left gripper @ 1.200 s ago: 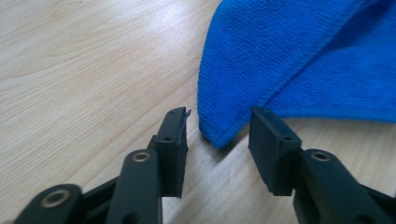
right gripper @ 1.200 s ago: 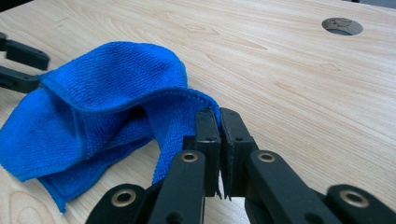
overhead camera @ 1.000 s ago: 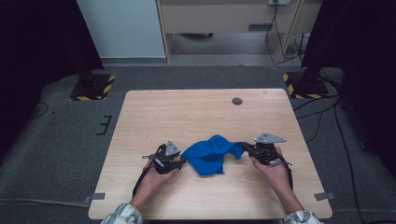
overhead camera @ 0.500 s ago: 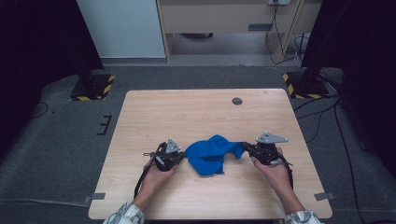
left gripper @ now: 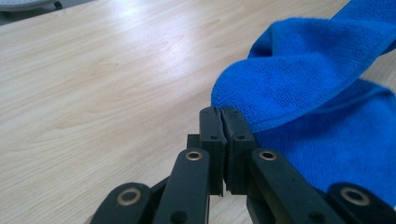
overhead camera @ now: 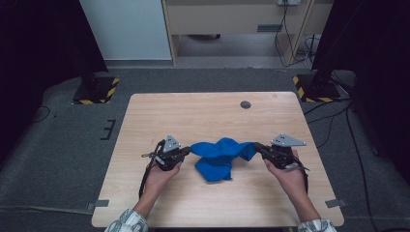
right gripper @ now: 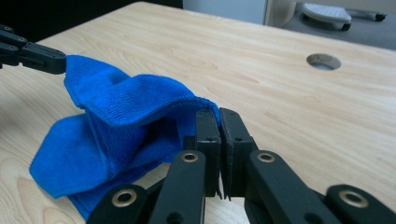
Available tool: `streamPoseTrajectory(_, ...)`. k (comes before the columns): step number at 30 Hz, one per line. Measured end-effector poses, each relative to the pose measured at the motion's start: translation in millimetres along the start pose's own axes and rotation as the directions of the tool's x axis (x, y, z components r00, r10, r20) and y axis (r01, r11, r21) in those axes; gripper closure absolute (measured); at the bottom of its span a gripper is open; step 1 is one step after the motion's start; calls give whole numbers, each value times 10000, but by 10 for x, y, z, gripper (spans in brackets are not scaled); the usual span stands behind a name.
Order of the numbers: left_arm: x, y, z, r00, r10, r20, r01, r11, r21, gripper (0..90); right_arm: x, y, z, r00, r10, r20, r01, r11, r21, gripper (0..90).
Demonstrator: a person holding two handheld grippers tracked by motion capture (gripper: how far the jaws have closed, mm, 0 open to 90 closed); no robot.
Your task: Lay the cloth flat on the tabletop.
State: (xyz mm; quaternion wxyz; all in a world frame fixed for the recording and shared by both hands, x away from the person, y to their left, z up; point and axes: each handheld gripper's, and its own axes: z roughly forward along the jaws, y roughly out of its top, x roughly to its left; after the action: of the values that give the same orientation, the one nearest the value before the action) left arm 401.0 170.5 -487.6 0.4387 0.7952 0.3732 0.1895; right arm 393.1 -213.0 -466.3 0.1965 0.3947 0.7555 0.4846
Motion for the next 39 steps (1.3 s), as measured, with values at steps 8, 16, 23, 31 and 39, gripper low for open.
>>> streamPoseTrajectory(8,86,175,22,9995,-291,-123,289,9994,-168,876,45,125,-109,9996,-254,99,256,9995,-183,876)
streamPoseTrajectory(16,69,352,114,9994,-255,-221,249,9994,-259,876,89,202,-242,9991,-389,168,393,9990,-205,877)
streamPoseTrajectory(23,47,400,156,9994,-328,-90,325,9991,-265,876,125,254,-412,9983,-510,281,513,9986,-106,877)
streamPoseTrajectory(31,2,534,-33,9994,-329,129,336,9975,-617,876,71,418,-483,9974,-556,462,577,9973,-459,877)
streamPoseTrajectory(39,55,609,-131,9993,-380,-31,377,9965,-743,875,-106,408,-327,9977,-165,651,189,9992,-359,876)
